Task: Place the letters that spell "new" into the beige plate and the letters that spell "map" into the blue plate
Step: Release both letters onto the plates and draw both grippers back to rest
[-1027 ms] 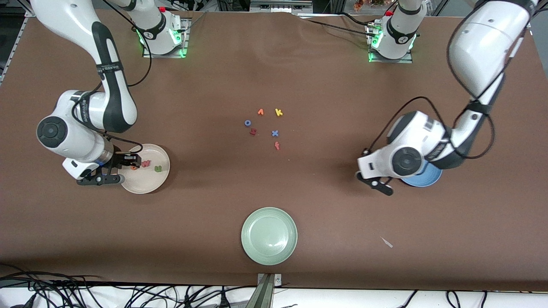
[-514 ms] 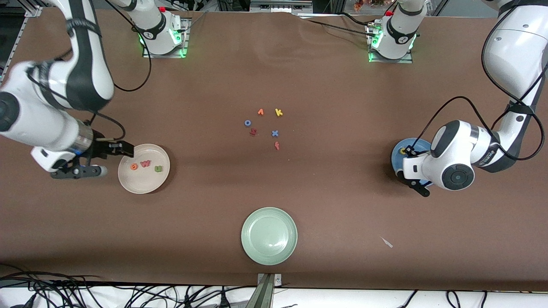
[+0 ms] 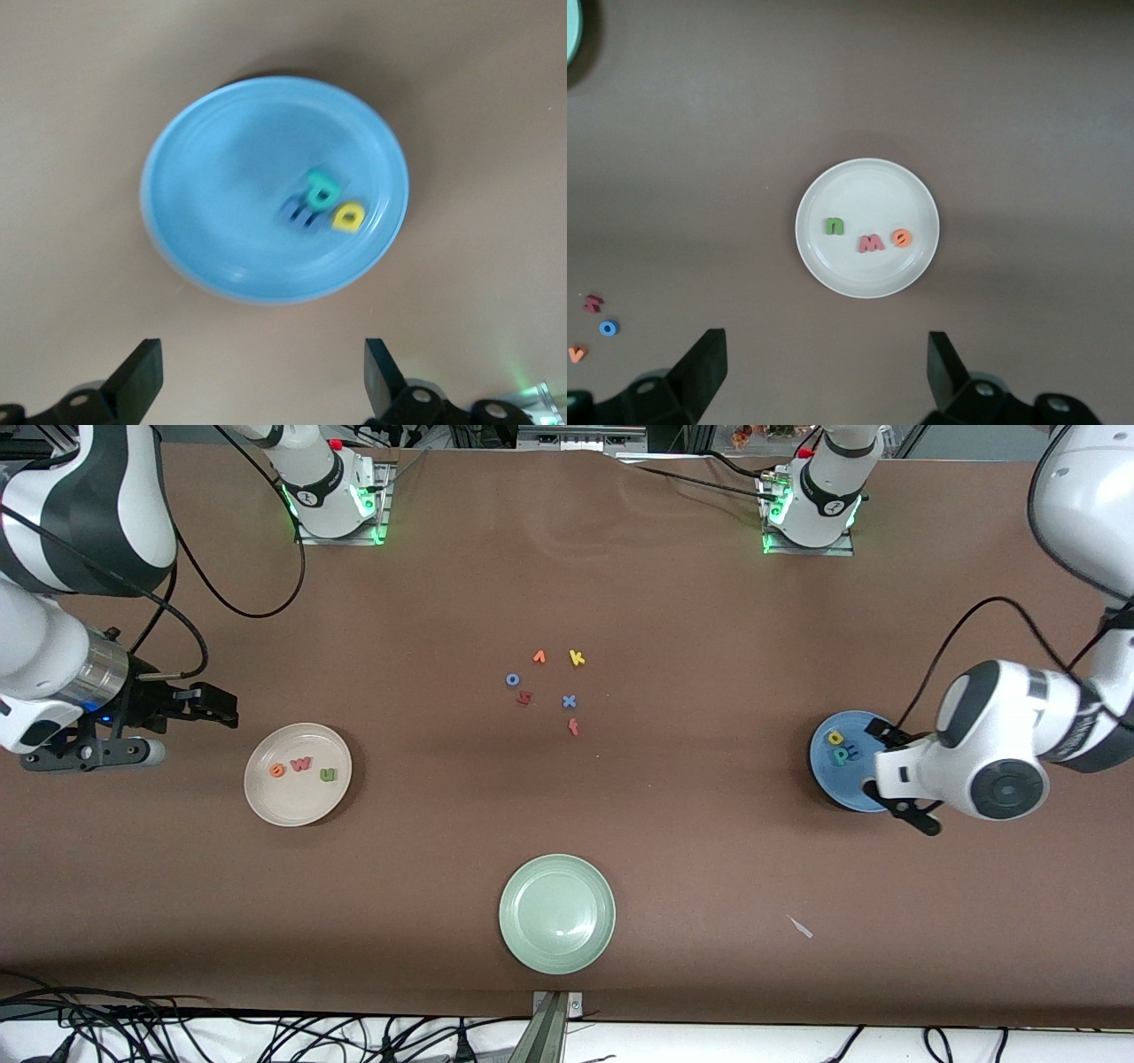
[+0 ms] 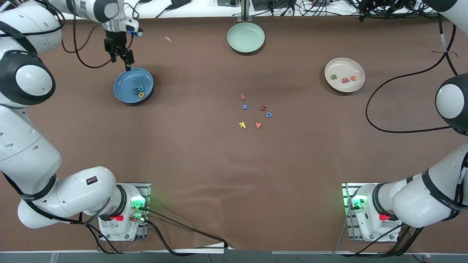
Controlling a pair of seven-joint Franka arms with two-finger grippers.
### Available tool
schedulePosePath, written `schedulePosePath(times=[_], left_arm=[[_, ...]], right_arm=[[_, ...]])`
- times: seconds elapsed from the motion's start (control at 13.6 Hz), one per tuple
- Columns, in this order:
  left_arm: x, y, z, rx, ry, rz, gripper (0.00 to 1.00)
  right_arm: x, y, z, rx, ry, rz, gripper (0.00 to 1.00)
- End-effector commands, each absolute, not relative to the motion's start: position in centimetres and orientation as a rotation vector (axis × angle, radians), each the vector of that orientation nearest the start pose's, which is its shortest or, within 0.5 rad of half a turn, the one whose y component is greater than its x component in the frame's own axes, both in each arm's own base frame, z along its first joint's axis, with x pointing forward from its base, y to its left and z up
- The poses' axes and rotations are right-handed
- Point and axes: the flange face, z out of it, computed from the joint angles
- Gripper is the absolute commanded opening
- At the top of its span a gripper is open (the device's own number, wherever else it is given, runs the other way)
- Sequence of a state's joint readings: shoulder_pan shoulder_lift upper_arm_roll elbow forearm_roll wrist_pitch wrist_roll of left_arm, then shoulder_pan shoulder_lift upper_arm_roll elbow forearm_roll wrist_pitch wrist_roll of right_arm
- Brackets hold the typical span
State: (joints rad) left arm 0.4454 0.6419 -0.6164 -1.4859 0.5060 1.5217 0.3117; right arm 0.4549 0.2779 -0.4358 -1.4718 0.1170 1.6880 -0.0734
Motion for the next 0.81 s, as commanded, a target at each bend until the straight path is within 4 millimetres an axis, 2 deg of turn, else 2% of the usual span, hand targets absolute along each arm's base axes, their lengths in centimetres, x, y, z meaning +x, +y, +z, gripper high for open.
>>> schedulePosePath(times=[0.0, 0.15, 0.22, 0.37, 0.44, 0.51, 0.73], left_arm=[[64.8, 1.6, 37.2, -2.872, 0.696, 0.664, 1.00], [64.4, 3.2, 39.2, -2.943, 0.539, 0.624, 1.00], [64.4, 3.3, 39.9, -2.960, 0.521, 0.607, 1.00], [64.2, 3.2, 41.5, -2.962, 0.457, 0.563, 1.00], [63.8, 3.6, 43.6, -2.964, 0.396, 0.524, 1.00], [63.1, 3.0, 45.2, -2.987, 0.327, 0.504, 1.00], [61.0, 2.8, 50.8, -3.101, 0.117, 0.389, 1.00]], right_arm=[[61.8, 2.4, 56.4, -3.107, -0.091, 0.048, 1.00], [60.8, 1.2, 57.9, -3.068, -0.087, 0.036, 1.00], [60.4, 0.7, 57.9, -3.063, -0.076, 0.065, 1.00], [59.0, 0.8, 57.3, -3.065, -0.065, 0.116, 1.00], [58.7, 0.6, 57.0, -3.077, -0.061, 0.127, 1.00], [58.8, 0.7, 57.1, -3.085, -0.069, 0.130, 1.00], [59.2, 1.0, 57.8, -3.097, -0.099, 0.093, 1.00]])
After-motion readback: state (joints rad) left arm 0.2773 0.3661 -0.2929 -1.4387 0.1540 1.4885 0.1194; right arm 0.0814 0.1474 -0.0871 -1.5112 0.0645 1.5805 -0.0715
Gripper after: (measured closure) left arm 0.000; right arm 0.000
